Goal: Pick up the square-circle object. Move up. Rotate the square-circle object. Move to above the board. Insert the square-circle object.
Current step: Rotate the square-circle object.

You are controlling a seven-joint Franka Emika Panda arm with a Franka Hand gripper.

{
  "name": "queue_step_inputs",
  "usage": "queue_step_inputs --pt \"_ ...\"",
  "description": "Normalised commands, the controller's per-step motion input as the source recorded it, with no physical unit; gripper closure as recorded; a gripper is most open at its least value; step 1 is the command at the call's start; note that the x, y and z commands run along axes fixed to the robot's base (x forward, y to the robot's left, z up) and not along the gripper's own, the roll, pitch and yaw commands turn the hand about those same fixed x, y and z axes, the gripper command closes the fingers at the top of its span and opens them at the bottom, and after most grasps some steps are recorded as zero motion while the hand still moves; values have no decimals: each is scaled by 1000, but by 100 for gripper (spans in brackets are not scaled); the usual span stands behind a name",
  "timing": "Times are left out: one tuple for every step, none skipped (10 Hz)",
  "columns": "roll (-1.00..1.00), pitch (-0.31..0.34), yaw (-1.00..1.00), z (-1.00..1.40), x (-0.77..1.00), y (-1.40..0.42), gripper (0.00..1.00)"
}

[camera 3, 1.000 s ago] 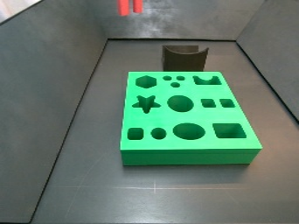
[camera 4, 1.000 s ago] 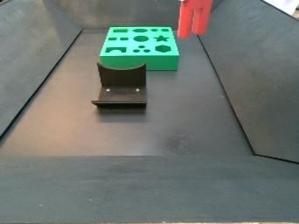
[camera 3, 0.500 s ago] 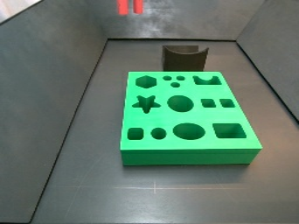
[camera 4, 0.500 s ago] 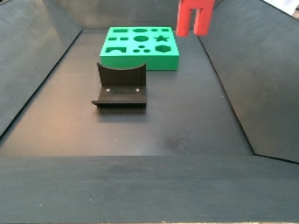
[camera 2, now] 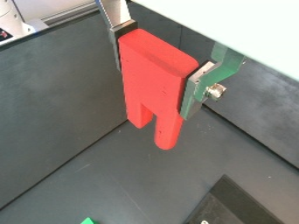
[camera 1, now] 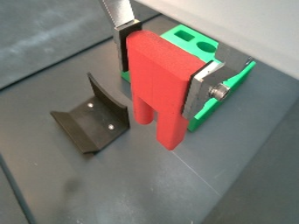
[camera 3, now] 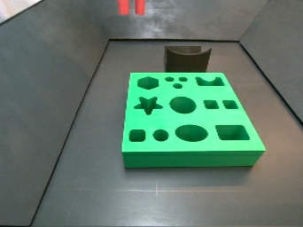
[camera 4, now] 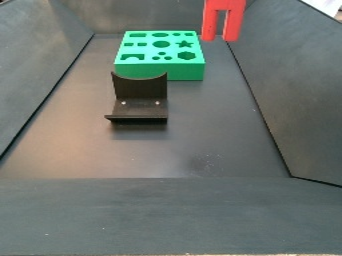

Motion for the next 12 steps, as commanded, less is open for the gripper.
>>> queue_step_inputs --pt "-198 -27 -105 -1000 10 1 100" --pt "-197 -26 -91 -1000 14 3 100" --pt "-189 -24 -73 -1000 18 6 100" --pt "-185 -26 -63 -1000 19 8 100" --pt "-175 -35 -56 -1000 21 11 100" --pt "-177 -39 -56 -1000 23 11 100" --pt "-187 -46 -55 -1000 26 9 100" --pt "-199 -46 -54 -1000 30 10 100" --pt "-208 -49 -52 -1000 31 11 100" --pt "-214 -50 -51 -1000 31 11 100" --pt "-226 -56 -48 -1000 36 12 100" --pt "-237 -56 -47 -930 35 16 100"
